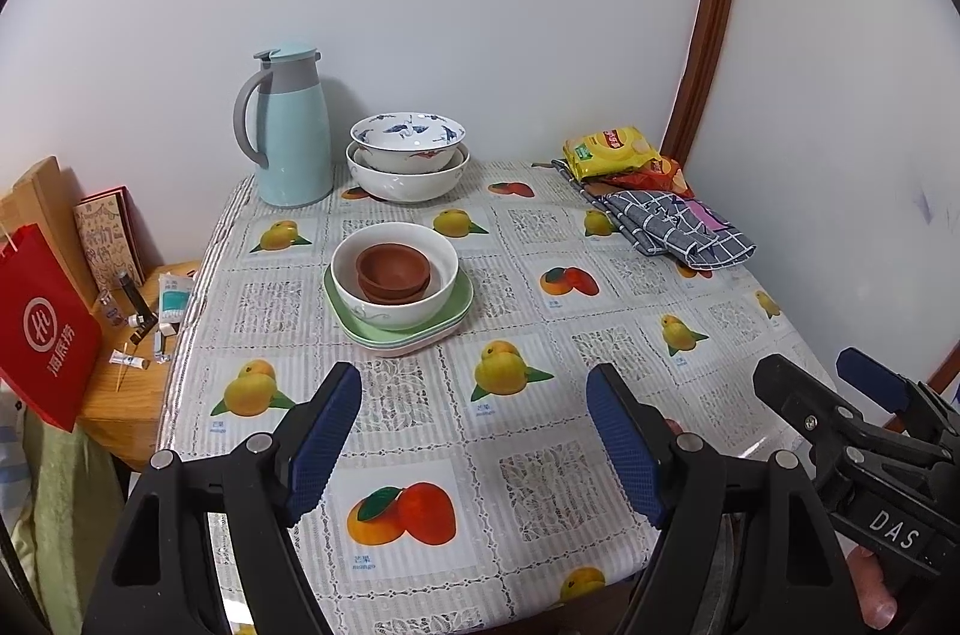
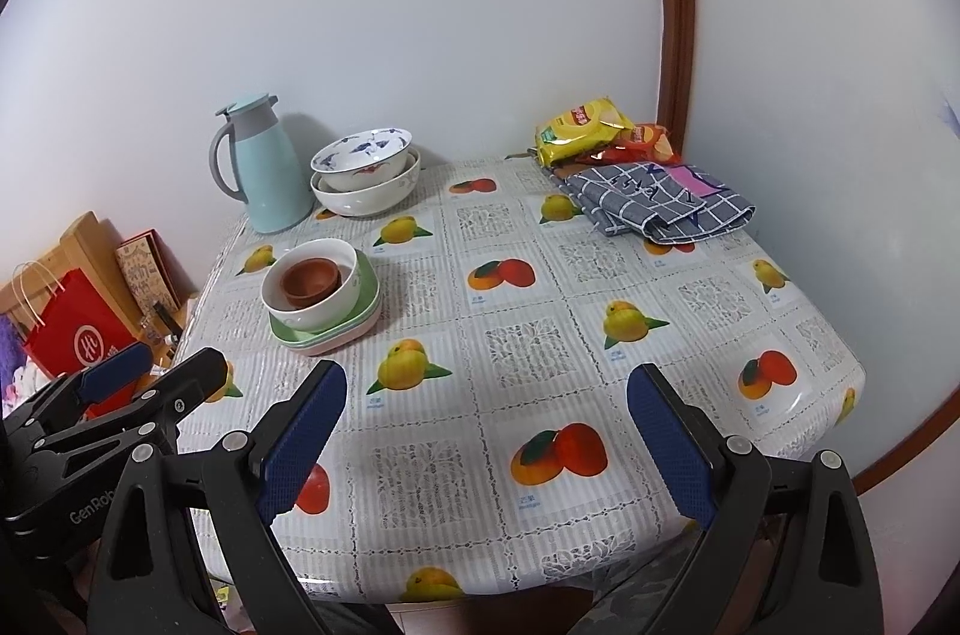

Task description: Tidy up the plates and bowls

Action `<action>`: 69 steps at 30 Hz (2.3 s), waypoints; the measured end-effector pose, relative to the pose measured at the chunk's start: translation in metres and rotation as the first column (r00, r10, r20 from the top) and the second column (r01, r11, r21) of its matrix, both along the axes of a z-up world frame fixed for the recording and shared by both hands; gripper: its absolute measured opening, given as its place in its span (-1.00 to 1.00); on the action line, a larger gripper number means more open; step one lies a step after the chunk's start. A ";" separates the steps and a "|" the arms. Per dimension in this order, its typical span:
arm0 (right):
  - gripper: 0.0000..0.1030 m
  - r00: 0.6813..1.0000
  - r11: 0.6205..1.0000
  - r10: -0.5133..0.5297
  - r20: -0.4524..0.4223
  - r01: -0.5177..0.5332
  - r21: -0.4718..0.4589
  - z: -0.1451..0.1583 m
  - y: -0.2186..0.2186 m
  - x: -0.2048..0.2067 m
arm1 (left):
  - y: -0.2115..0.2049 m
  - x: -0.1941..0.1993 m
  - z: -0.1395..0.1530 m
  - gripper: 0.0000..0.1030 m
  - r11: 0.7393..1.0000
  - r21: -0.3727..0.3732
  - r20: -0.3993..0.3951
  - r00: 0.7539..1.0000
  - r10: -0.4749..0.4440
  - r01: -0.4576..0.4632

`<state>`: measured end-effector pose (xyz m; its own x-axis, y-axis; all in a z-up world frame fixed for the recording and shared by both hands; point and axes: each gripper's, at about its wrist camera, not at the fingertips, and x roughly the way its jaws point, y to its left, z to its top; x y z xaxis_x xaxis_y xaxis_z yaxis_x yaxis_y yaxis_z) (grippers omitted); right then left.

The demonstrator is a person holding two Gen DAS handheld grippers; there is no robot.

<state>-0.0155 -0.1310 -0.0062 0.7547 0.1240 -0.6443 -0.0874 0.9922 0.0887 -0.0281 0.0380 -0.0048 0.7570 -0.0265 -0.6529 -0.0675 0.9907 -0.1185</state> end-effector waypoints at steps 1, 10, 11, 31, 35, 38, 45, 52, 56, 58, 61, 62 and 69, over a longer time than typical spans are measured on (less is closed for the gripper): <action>0.82 1.000 1.000 0.001 0.000 -0.001 0.001 0.000 0.000 0.000 | 0.000 0.000 0.000 0.48 1.000 -0.001 -0.001 1.000 -0.001 0.001; 0.82 1.000 1.000 0.005 -0.002 -0.005 0.007 0.000 0.000 0.000 | -0.001 0.001 -0.001 0.48 1.000 0.005 -0.005 1.000 0.006 -0.006; 0.82 1.000 1.000 0.006 -0.001 -0.006 0.006 0.000 0.000 0.000 | -0.001 0.001 0.000 0.48 1.000 0.005 -0.004 1.000 0.006 -0.006; 0.82 1.000 1.000 0.010 0.005 -0.010 0.018 0.001 0.002 -0.002 | -0.004 0.001 -0.001 0.48 1.000 0.010 -0.007 1.000 0.009 -0.009; 0.82 1.000 1.000 0.010 0.004 -0.010 0.018 0.001 0.003 -0.003 | -0.004 0.001 -0.001 0.48 1.000 0.009 -0.006 1.000 0.011 -0.011; 0.82 1.000 1.000 0.011 0.007 -0.012 0.020 0.003 0.002 -0.005 | -0.004 0.001 0.000 0.48 1.000 0.010 -0.005 1.000 0.009 -0.009; 0.82 1.000 1.000 0.016 0.016 -0.017 0.019 0.006 0.001 -0.007 | -0.004 0.001 0.001 0.48 1.000 0.010 -0.005 1.000 0.006 -0.006; 0.82 1.000 1.000 0.016 0.015 -0.016 0.019 0.007 0.001 -0.008 | -0.004 0.001 0.001 0.48 1.000 0.010 -0.005 1.000 0.006 -0.006; 0.82 1.000 1.000 0.017 0.016 -0.017 0.019 0.007 0.001 -0.008 | -0.004 0.002 0.001 0.48 1.000 0.010 -0.005 1.000 0.007 -0.007; 0.82 1.000 1.000 0.017 0.017 -0.017 0.017 0.007 0.002 -0.008 | -0.003 0.002 0.002 0.48 1.000 0.009 -0.003 1.000 0.007 -0.007; 0.82 1.000 1.000 0.019 0.017 -0.019 0.014 0.007 0.002 -0.008 | -0.003 0.003 0.003 0.48 1.000 0.012 -0.003 1.000 0.006 -0.006; 0.82 1.000 1.000 0.017 0.017 -0.017 0.017 0.007 0.002 -0.008 | -0.003 0.003 0.003 0.48 1.000 0.014 -0.003 1.000 0.005 -0.005; 0.82 1.000 1.000 0.015 0.010 -0.015 0.018 0.005 0.000 -0.001 | -0.002 0.010 0.002 0.48 1.000 0.025 -0.011 1.000 0.005 -0.005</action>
<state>-0.0166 -0.1306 -0.0014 0.7592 0.1470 -0.6340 -0.1031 0.9890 0.1059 -0.0182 0.0363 -0.0032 0.7500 -0.0062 -0.6614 -0.0739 0.9929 -0.0931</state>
